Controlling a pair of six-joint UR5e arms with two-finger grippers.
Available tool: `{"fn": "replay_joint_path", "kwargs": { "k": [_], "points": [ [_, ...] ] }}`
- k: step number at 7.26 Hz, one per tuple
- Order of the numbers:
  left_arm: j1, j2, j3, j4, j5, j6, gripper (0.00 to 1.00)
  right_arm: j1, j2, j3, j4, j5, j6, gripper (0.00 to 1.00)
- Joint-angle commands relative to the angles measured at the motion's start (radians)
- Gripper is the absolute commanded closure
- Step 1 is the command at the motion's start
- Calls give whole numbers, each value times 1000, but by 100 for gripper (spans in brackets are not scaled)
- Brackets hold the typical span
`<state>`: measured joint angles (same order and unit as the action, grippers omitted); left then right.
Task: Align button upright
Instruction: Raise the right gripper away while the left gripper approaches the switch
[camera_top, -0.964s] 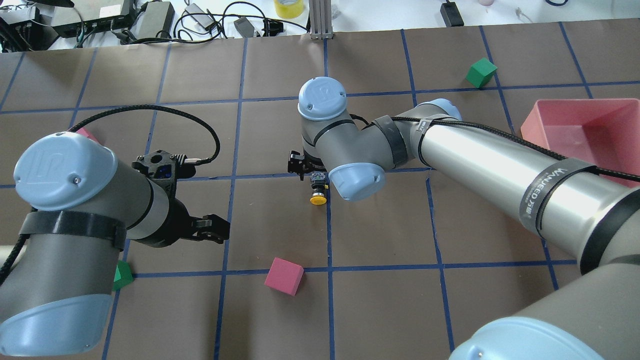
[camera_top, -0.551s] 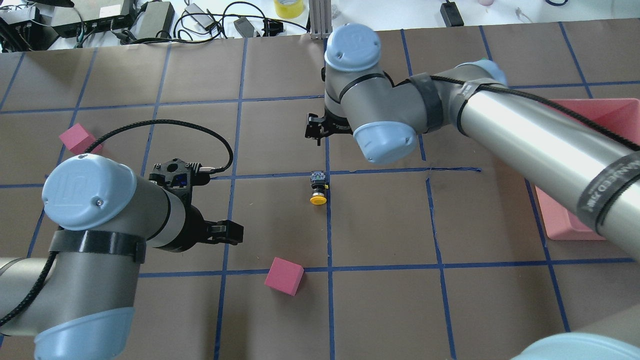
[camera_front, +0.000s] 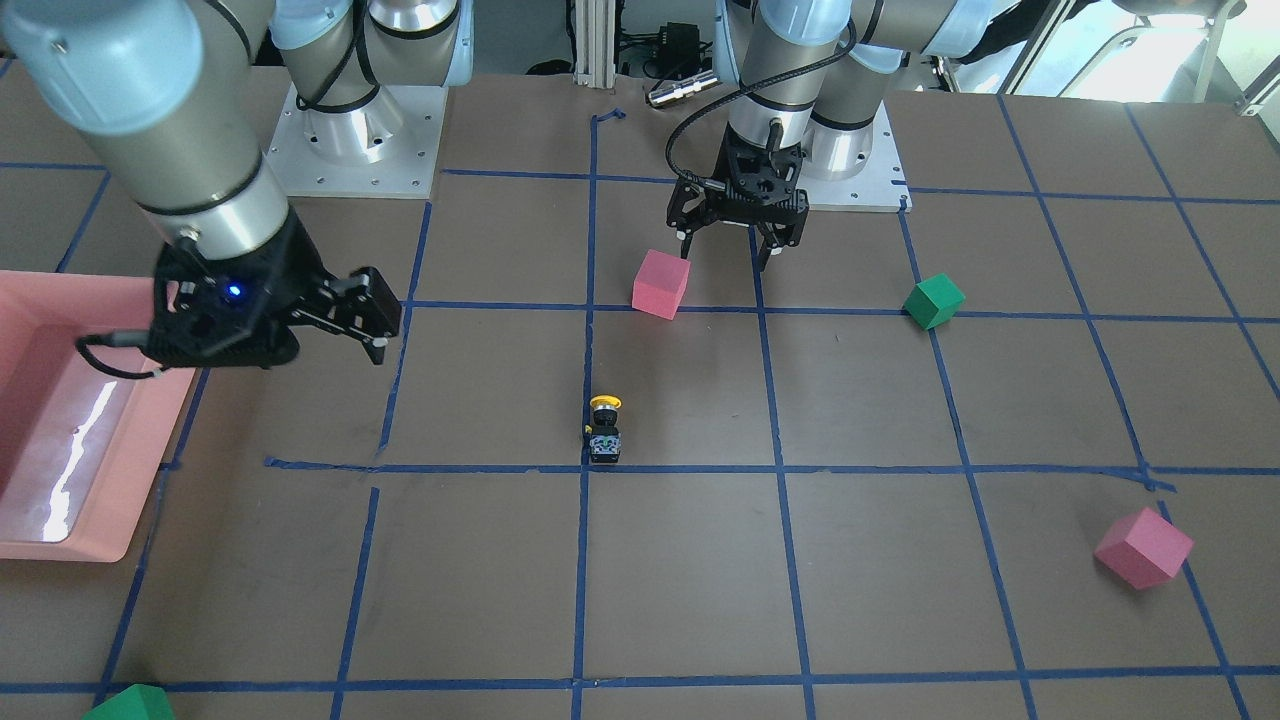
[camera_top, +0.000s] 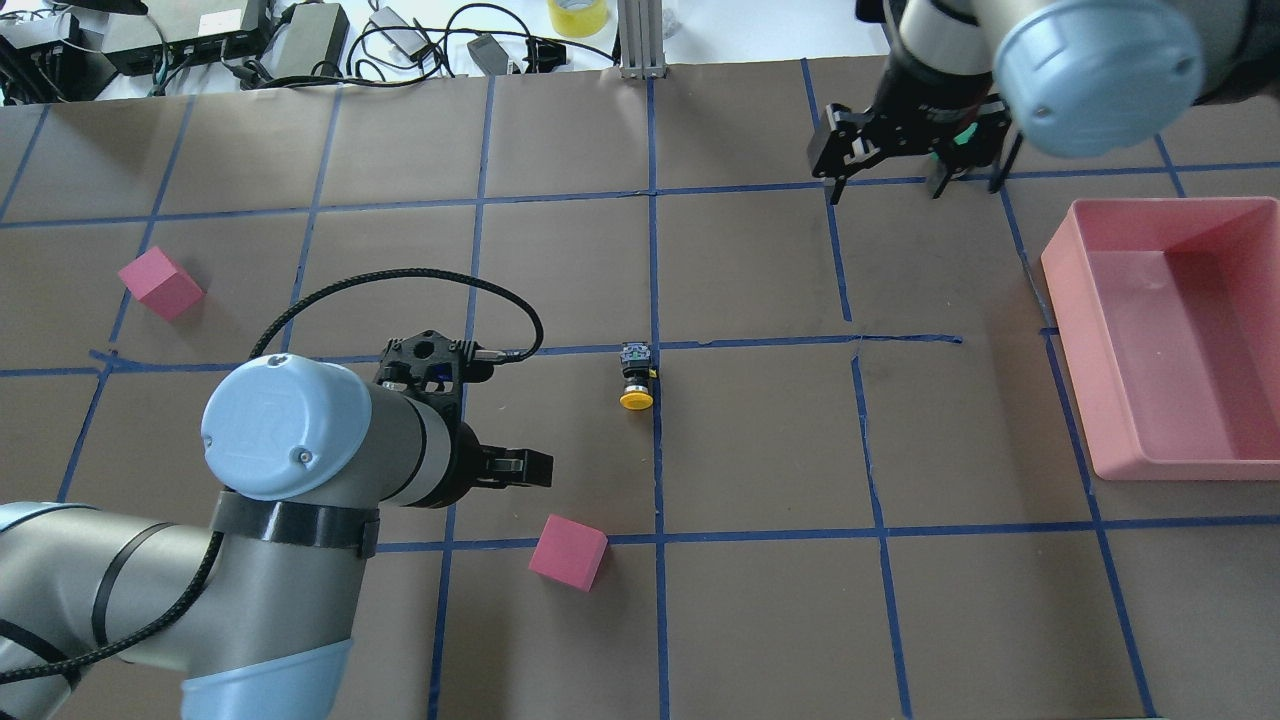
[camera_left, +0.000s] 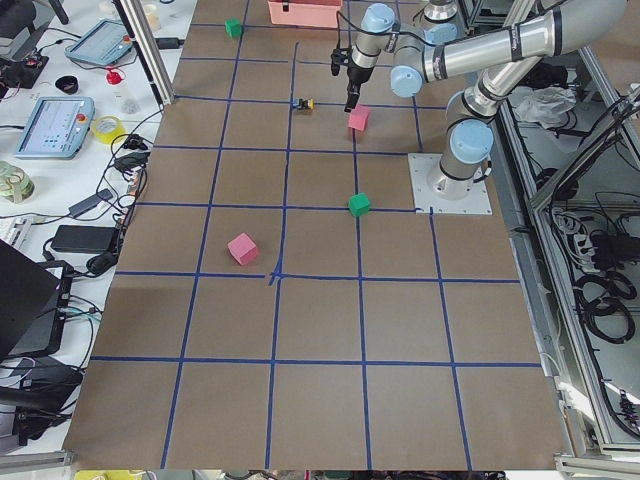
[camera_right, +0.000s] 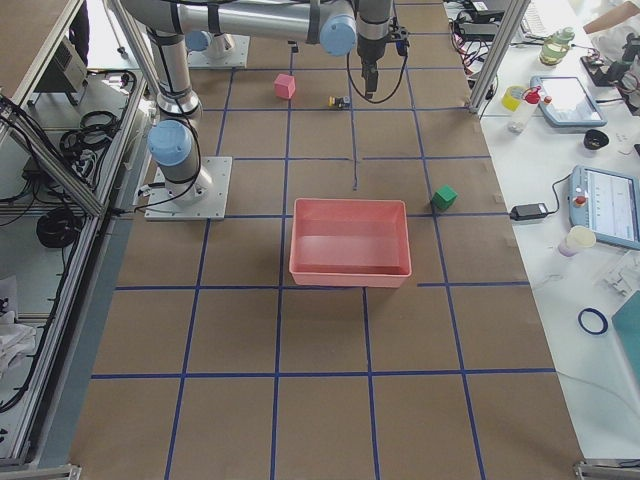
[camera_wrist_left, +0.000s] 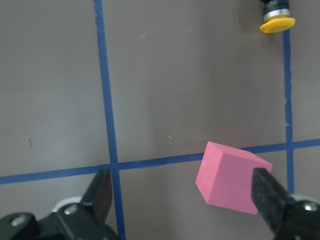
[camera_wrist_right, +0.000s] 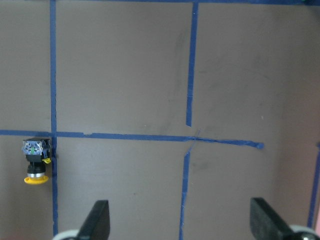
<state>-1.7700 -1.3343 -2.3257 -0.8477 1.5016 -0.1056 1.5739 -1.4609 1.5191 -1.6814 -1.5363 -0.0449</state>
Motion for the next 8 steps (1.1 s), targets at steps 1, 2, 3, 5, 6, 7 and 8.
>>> {"fn": "replay_joint_path", "kwargs": {
  "k": [1,2,3,5,6,7,8],
  "points": [
    [-37,-66,-1,58,-5,-26,0,29,-111,-8,87,13,-11,0],
    [-66,-101,-6,143,3,-38,0,75,-104,-22,86,-8,-9,0],
    [-75,-135,-1,182,3,-92,0,74,-104,-17,95,-10,-9,0],
    [-75,-199,5,217,-4,-97,7,72,-102,-7,95,-18,-10,0],
    [-81,-227,3,278,-1,-97,6,69,-99,-5,91,-18,-18,0],
    [-101,-258,3,317,-1,-97,5,69,-98,-5,83,-16,-18,0],
    [-121,-287,6,355,2,-100,5,69,-96,-7,81,-18,-18,0]
  ]
}}
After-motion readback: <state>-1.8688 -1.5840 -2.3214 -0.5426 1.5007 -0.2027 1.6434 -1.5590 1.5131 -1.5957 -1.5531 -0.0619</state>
